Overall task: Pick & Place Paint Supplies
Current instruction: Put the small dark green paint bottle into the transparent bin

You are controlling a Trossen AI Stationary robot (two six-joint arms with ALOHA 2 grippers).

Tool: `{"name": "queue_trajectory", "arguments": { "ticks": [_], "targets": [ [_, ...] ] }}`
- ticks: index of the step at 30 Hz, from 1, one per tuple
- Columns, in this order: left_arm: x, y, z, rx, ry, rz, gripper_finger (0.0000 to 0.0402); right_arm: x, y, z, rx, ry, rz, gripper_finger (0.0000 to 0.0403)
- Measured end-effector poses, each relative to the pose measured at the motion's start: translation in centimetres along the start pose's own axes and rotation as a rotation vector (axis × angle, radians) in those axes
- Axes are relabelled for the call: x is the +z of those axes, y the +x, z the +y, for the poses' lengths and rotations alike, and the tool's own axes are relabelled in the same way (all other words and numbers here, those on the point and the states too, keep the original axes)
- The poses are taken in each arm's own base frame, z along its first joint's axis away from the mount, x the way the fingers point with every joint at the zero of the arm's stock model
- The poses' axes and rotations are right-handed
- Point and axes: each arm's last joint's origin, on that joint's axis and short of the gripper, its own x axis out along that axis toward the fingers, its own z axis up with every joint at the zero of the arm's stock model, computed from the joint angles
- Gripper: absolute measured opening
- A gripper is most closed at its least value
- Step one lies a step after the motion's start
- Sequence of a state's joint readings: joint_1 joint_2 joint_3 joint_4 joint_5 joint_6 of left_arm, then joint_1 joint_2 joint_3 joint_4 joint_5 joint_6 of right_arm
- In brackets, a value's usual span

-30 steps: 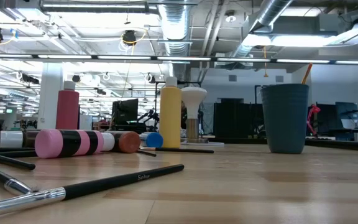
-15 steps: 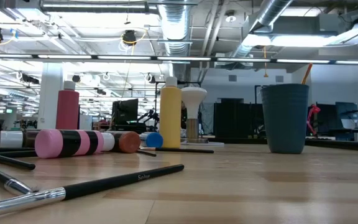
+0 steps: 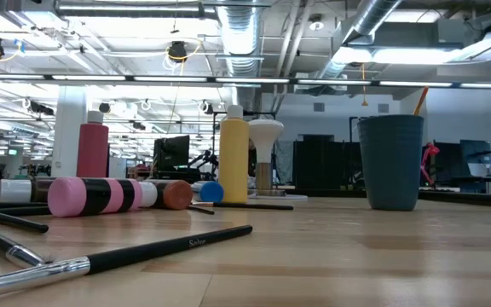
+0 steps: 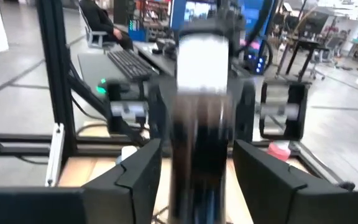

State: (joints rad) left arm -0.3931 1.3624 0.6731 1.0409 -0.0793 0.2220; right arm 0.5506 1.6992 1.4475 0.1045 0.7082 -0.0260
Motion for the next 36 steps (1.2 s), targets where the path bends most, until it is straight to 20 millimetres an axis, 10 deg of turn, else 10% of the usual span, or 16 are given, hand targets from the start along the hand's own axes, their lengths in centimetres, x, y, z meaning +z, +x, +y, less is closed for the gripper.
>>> {"name": "queue_trajectory", "arguments": {
  "ticks": [15, 36],
  "targets": [
    [-0.8, 0.0, 0.5, 0.008, -0.069, 0.079, 0.0079, 2.6, -3.4, -2.9, 0.005, 0.150, 0.038, 0.0183],
    [-1.3, 1.0, 0.5, 0.013, -0.175, 0.270, 0.0078, 1.6, -1.4, -5.6, 0.142, 0.292, 0.227, 0.0220]
  ]
}}
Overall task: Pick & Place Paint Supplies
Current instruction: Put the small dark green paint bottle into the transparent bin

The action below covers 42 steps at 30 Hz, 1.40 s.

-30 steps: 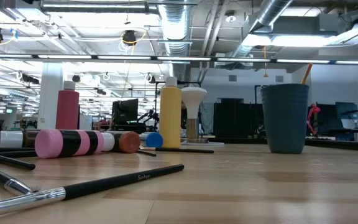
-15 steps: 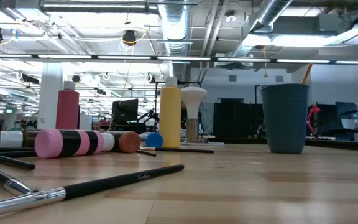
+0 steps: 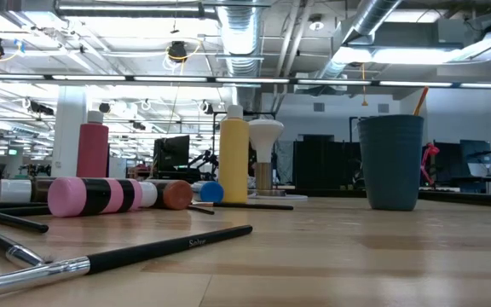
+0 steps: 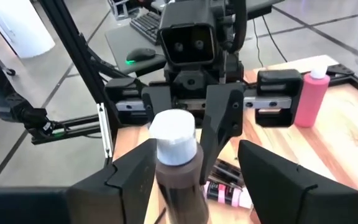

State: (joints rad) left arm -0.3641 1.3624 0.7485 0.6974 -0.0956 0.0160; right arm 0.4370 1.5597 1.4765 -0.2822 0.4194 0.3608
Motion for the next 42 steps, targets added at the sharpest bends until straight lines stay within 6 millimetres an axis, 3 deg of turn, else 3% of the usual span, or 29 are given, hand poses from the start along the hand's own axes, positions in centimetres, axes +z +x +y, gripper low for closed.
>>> {"name": "queue_trajectory", "arguments": {
  "ticks": [16, 22, 25, 29, 34, 38, 42],
  "targets": [
    [-0.3, 0.0, 0.4, 0.006, -0.036, 0.031, 0.0079, 0.2, 0.2, -0.5, 0.018, -0.015, 0.012, 0.0230],
    [-0.5, 0.1, 0.9, 0.009, -0.061, 0.055, 0.0079, 1.7, -0.8, -1.0, 0.002, 0.023, 0.128, 0.0230],
    [-0.7, 0.1, 1.0, 0.002, -0.070, 0.070, 0.0079, 1.3, -0.9, -1.5, -0.054, 0.028, 0.227, 0.0230],
    [-0.9, 0.1, 1.3, -0.010, -0.096, 0.088, 0.0079, 1.8, -1.0, -2.0, -0.054, 0.070, 0.224, 0.0230],
    [-0.9, 0.1, 1.3, -0.019, -0.099, 0.091, 0.0079, 1.8, -0.5, -2.7, 0.021, 0.134, 0.279, 0.0230],
    [-0.9, 0.1, 1.3, -0.040, -0.121, 0.098, 0.0079, 1.0, 1.0, -3.6, 0.000, 0.138, 0.344, 0.0230],
    [-1.2, 0.0, 1.2, -0.046, -0.130, 0.122, 0.0079, 1.7, 0.6, -3.6, 0.019, 0.149, 0.309, 0.0230]
  ]
}}
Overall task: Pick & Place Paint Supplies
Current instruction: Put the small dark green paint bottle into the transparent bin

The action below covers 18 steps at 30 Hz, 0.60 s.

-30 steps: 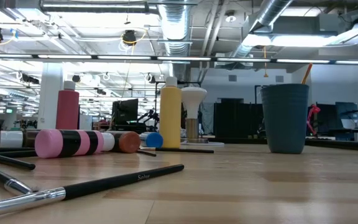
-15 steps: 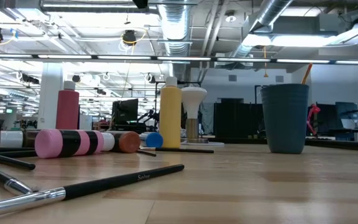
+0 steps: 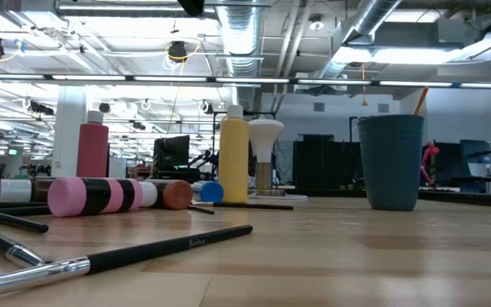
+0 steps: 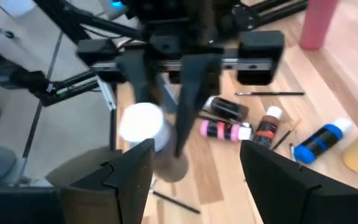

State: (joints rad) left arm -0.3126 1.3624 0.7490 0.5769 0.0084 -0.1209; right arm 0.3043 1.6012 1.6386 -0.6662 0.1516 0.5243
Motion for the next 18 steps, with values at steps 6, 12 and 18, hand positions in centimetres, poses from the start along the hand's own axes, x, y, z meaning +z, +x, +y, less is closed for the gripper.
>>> {"name": "queue_trajectory", "arguments": {
  "ticks": [6, 12, 18],
  "targets": [
    [-0.5, 0.0, 0.2, 0.014, -0.046, 0.052, 0.0079, -0.2, 0.2, 0.0, 0.017, -0.001, 0.020, 0.0230],
    [-1.0, -0.1, 0.2, -0.010, -0.098, 0.113, 0.0079, -1.6, 1.1, 0.2, 0.003, 0.040, 0.135, 0.0238],
    [-2.9, 0.8, 0.4, -0.016, -0.161, 0.210, 0.0079, -2.8, 1.7, 0.3, -0.029, 0.094, 0.227, 0.0268]
  ]
}}
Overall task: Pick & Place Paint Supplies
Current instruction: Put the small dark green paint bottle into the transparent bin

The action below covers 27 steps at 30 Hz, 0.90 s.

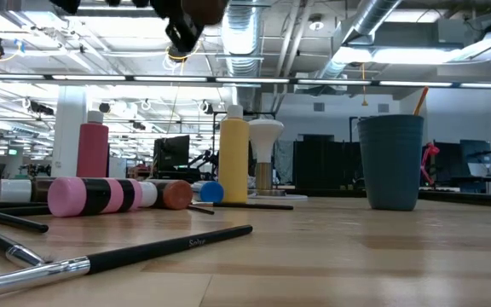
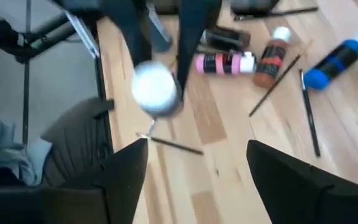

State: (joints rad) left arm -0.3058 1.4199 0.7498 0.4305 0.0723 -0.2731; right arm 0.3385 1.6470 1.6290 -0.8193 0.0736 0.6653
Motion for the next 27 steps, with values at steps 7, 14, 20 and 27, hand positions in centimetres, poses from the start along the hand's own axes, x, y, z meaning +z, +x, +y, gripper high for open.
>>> {"name": "queue_trajectory", "arguments": {
  "ticks": [7, 14, 20, 27],
  "targets": [
    [-1.1, 2.6, 1.3, 0.011, -0.062, 0.067, 0.0079, -0.6, 0.3, 0.1, -0.009, 0.003, 0.021, 0.0275],
    [-1.0, 3.1, 1.0, -0.025, -0.063, 0.077, 0.0079, -1.2, 2.0, 0.0, -0.051, -0.028, 0.079, 0.0276],
    [-1.0, 3.0, 0.8, -0.030, -0.061, 0.080, 0.0079, -1.2, 4.4, -0.1, -0.056, -0.024, 0.121, 0.0276],
    [-1.1, 3.0, 0.8, -0.029, -0.060, 0.083, 0.0079, -0.8, 4.5, 0.1, -0.028, -0.048, 0.104, 0.0276]
  ]
}}
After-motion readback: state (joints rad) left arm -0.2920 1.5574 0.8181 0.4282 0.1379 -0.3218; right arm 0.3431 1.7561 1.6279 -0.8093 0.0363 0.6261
